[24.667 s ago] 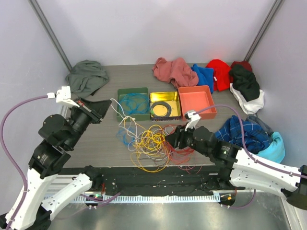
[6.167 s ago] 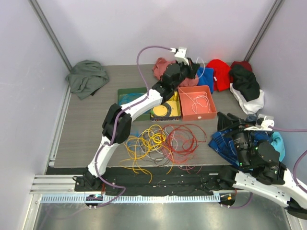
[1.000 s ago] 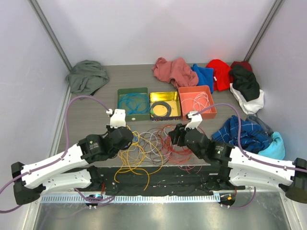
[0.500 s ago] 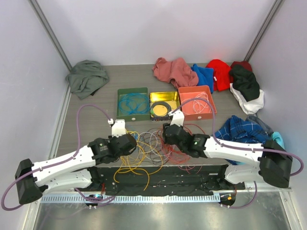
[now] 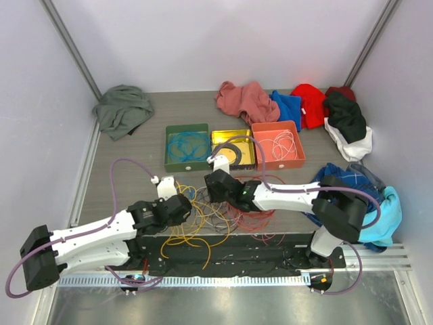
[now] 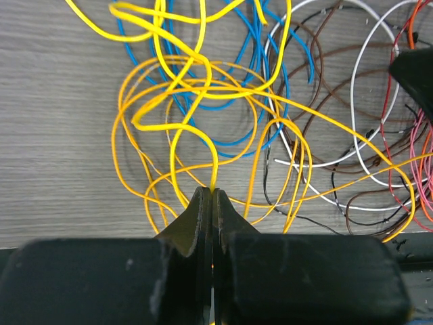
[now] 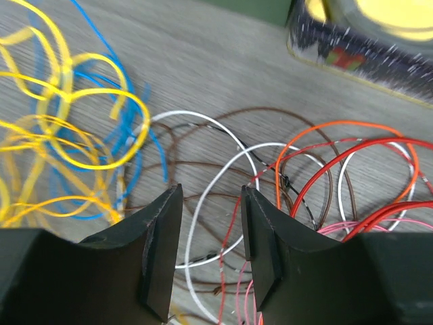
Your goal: Untangle the cables
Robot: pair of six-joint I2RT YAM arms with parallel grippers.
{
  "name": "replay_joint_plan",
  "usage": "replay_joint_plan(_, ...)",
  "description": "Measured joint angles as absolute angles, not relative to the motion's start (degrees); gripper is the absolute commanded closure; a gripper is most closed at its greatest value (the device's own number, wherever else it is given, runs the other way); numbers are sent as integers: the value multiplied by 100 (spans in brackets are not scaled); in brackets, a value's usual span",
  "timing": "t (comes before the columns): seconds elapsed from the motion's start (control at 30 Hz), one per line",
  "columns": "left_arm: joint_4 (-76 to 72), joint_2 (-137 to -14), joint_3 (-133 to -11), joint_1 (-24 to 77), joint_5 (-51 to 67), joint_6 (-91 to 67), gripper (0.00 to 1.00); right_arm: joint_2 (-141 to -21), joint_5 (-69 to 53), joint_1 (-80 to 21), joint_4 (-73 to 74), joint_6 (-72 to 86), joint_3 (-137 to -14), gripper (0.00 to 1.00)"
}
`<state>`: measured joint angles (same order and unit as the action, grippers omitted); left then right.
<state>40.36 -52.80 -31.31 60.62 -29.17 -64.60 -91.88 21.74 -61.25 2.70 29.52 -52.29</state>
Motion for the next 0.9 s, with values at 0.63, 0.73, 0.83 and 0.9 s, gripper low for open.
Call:
replay_joint_plan(0.63,3647,-5459,-2987,6062,-2694,-6539,100,-10300,1885,-5714,-43,2821,-5575,53)
replay_joint_plan(0.73,3645,-5441,-2987,6062,-2694,-6534,100,-10315,1868,-5714,-62,2823,-5572,53)
replay_joint_plan(0.83,3634,-5441,-2987,6062,-2694,-6530,100,-10315,1865,-5714,-67,2827,-5570,62)
replay_joint_plan(0.9,3614,-5441,-2987,6062,-2694,-6519,100,-10315,1852,-5714,-67,2834,-5568,75)
